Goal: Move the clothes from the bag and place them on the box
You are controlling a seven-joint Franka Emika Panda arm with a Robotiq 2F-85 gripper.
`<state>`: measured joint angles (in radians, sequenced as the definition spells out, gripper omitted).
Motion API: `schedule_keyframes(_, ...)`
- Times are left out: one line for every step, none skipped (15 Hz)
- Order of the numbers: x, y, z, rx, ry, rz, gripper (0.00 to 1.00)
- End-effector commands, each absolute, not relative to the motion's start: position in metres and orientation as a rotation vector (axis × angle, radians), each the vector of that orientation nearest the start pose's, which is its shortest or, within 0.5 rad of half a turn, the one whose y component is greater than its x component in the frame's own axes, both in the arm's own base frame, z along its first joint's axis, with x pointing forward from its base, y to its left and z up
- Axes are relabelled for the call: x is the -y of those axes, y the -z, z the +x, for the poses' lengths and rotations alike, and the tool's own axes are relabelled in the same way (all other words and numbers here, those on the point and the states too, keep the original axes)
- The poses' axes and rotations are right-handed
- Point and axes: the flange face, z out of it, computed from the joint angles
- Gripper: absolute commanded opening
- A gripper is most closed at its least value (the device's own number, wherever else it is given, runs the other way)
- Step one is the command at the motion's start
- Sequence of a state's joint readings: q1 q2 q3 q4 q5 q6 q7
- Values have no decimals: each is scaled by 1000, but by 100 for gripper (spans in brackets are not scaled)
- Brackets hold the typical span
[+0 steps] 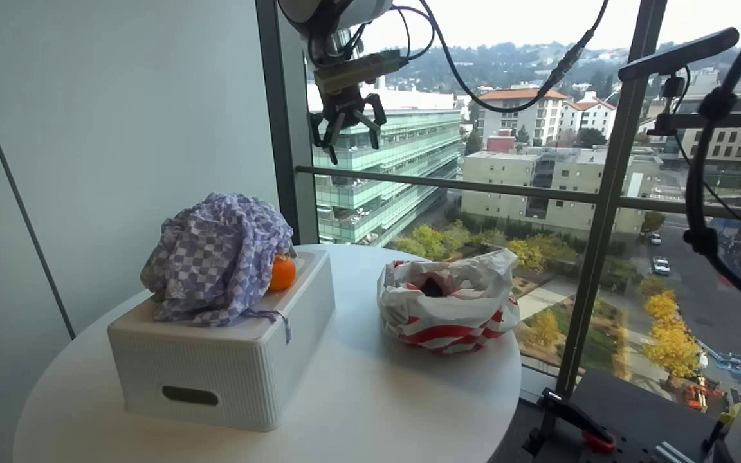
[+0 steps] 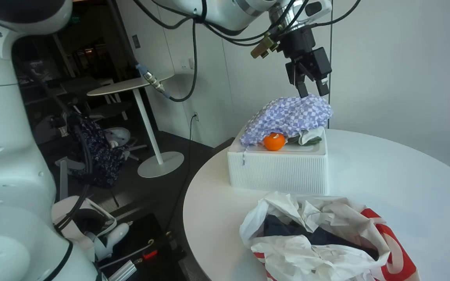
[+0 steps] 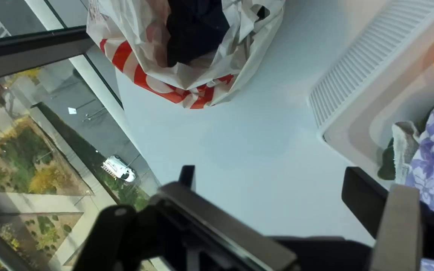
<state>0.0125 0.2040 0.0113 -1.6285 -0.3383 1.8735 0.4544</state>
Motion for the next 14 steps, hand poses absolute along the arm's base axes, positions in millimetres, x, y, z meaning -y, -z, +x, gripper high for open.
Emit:
schedule_keyframes(79, -464, 591, -811, 82, -3224, 100)
schedule_keyframes(93, -449, 582, -862, 55, -3182, 100)
schedule_keyframes(104, -434, 574, -904, 40, -3143, 100)
schedule_keyframes(115, -419, 566, -935, 11, -3106, 100)
schedule_keyframes(122, -402, 560, -965, -3, -3082, 100)
schedule_keyframes(128, -381, 554, -1004, -32, -3051, 100)
schedule_keyframes(132, -365, 548, -1025, -52, -3018, 100)
schedule_keyframes(135, -348, 540, -1057, -68, -2987, 100)
schedule_keyframes(138, -330, 532, -1087, -92, -2946, 100)
schedule_keyframes(139, -314, 525, -1111, -115, -2897, 100)
schedule_keyframes(139, -299, 517, -1137, -123, -2867, 100)
schedule_keyframes(139, -283, 512, -1162, -124, -2845, 100)
schedule_keyframes(141, -266, 503, -1190, -140, -2819, 100)
schedule_keyframes(144, -252, 495, -1215, -139, -2798, 100)
